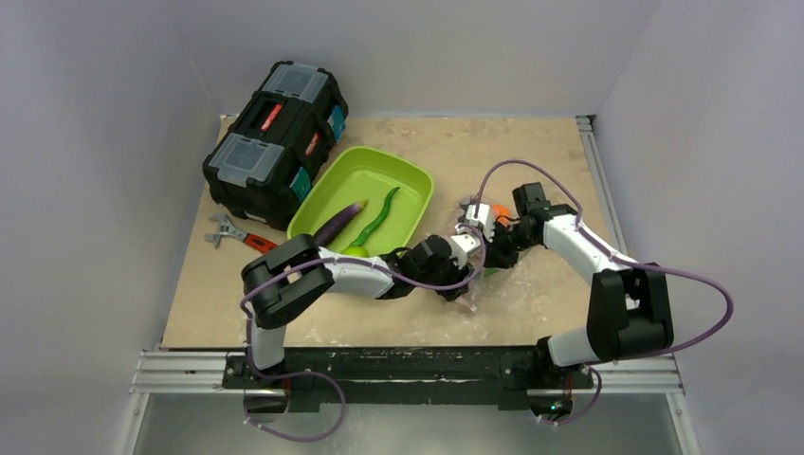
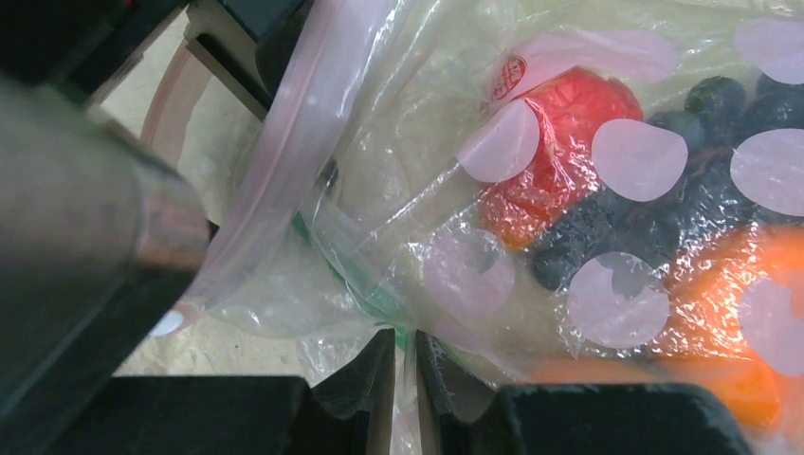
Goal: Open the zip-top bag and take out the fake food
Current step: Pick up the fake vegetable from the zipper food storage bag.
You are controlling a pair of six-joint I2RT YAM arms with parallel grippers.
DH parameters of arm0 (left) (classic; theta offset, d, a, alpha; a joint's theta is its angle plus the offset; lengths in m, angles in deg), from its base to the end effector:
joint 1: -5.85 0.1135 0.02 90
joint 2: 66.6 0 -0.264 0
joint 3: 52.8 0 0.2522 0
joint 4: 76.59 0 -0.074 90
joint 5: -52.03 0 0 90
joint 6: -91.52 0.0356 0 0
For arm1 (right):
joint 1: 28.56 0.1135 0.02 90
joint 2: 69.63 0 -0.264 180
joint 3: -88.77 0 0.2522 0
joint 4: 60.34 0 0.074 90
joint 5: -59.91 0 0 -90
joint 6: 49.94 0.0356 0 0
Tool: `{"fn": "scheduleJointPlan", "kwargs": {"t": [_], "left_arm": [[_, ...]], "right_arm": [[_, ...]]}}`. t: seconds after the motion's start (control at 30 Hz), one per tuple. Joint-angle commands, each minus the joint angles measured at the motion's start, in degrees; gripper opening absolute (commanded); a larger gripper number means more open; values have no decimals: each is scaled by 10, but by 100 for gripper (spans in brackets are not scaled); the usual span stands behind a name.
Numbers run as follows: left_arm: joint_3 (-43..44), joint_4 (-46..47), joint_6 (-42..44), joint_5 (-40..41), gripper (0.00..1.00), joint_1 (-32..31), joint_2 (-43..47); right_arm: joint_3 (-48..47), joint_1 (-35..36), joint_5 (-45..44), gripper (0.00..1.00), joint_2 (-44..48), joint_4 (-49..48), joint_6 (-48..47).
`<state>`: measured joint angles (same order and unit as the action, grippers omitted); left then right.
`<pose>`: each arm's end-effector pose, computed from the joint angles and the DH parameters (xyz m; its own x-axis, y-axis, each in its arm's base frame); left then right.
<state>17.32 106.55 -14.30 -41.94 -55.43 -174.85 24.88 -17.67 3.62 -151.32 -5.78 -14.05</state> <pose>0.1856 -0.3439 0.1457 -0.5110 0.3667 -0.7774 0.7928 0.5505 -0.2615 0.2451 0.0673 0.1989 -0.2875 -0.7416 -0.6061 -0.9471 0.3144 0.0646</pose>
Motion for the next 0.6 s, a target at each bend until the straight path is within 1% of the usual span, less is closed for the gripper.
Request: {"fn": "scheduleJointPlan", "kwargs": {"t": [0.0, 0.1, 0.17, 0.23, 0.3, 0.37, 0.47, 0.57], "left_arm": [[37, 14, 16, 23, 49, -3, -22], [51, -1, 24, 32, 49, -3, -33], [58, -11, 25, 36, 45, -3, -41], [59, -18, 26, 38, 35, -3, -46], [57, -24, 27, 45, 29, -3, -44], [51, -29, 31, 60, 21, -4, -37], [42, -39, 41, 69, 0, -5, -15], [23, -53, 50, 77, 0, -7, 31]], "right_arm": [[-12, -1, 15, 15, -4, 12, -9], [-12, -1, 16, 15, -5, 13, -10], [-12, 0, 16, 15, -5, 13, -11], [-13, 0, 16, 15, -4, 14, -12], [-13, -1, 16, 15, -3, 14, -11], [-13, 0, 16, 15, -2, 13, -12], [-13, 0, 14, 15, 3, 11, -11], [-10, 0, 4, 14, 13, 0, 0]]}}
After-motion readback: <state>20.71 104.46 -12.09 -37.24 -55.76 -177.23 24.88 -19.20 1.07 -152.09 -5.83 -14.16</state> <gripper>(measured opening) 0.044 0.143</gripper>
